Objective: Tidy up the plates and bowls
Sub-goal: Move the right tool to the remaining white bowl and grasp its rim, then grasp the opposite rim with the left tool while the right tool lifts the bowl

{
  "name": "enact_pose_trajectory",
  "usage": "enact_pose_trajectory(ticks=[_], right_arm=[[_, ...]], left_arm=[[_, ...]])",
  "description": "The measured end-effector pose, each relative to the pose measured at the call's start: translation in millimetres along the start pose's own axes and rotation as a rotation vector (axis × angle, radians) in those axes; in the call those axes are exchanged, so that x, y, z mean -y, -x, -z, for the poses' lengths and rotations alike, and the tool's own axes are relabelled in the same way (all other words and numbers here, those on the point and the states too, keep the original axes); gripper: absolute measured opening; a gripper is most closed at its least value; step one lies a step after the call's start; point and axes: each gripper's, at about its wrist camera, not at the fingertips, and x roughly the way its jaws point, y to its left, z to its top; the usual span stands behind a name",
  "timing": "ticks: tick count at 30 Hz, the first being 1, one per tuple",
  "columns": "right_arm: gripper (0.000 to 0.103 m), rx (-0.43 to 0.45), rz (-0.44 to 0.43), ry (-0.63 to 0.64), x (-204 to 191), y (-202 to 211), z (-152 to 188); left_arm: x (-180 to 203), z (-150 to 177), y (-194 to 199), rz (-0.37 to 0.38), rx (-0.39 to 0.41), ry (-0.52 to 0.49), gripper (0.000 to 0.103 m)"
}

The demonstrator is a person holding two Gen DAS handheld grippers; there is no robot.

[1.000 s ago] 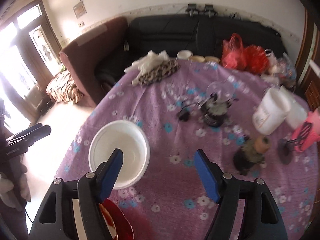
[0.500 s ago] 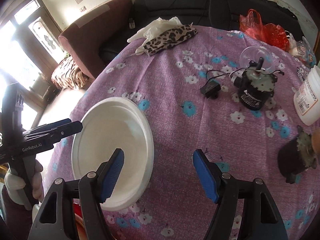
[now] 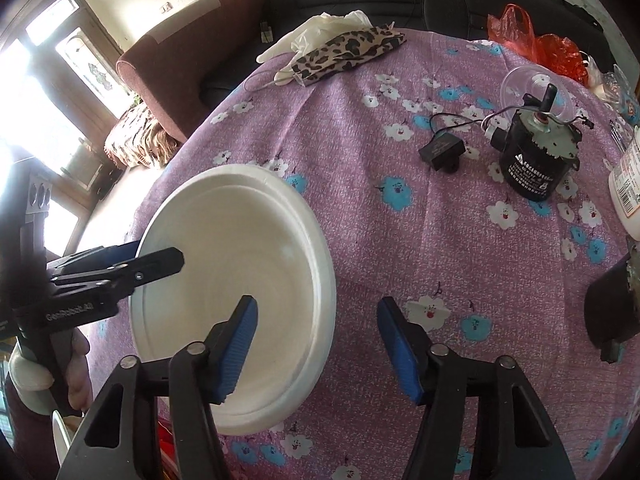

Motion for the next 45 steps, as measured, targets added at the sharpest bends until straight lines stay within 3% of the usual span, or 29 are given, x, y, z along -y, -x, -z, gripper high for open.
enact_pose_trajectory(ticks=[3, 8, 16, 21, 23, 39, 45], right_arm=[[0.059, -0.007, -0.001, 0.006, -1, -1, 1], [0.054, -0.011, -0.004, 0.005, -3, -3, 2], [0.018, -0.032, -0.012, 0.021, -10, -8, 4], [0.016, -0.013, -0.012, 0.034, -16, -3, 3], [0.015, -0.005, -0.010, 0.044, -19, -1, 2], [0.015, 0.101, 0.059, 0.125, -47, 27, -4], [0.015, 0.121, 0.072, 0.134, -50, 23, -11]], left_arm=[[6, 2, -1, -0.008, -0.013, -0.032, 0.029], [12, 3, 0, -0.031, -0.005, -0.063, 0.027], [17, 4, 2, -0.044, 0.004, -0.083, 0.027], [19, 4, 5, -0.047, 0.011, -0.095, 0.026], [22, 4, 7, -0.052, 0.017, -0.105, 0.019], [31, 5, 41, -0.105, 0.105, -0.150, 0.019], [34, 1, 39, -0.159, 0.118, -0.185, 0.019]])
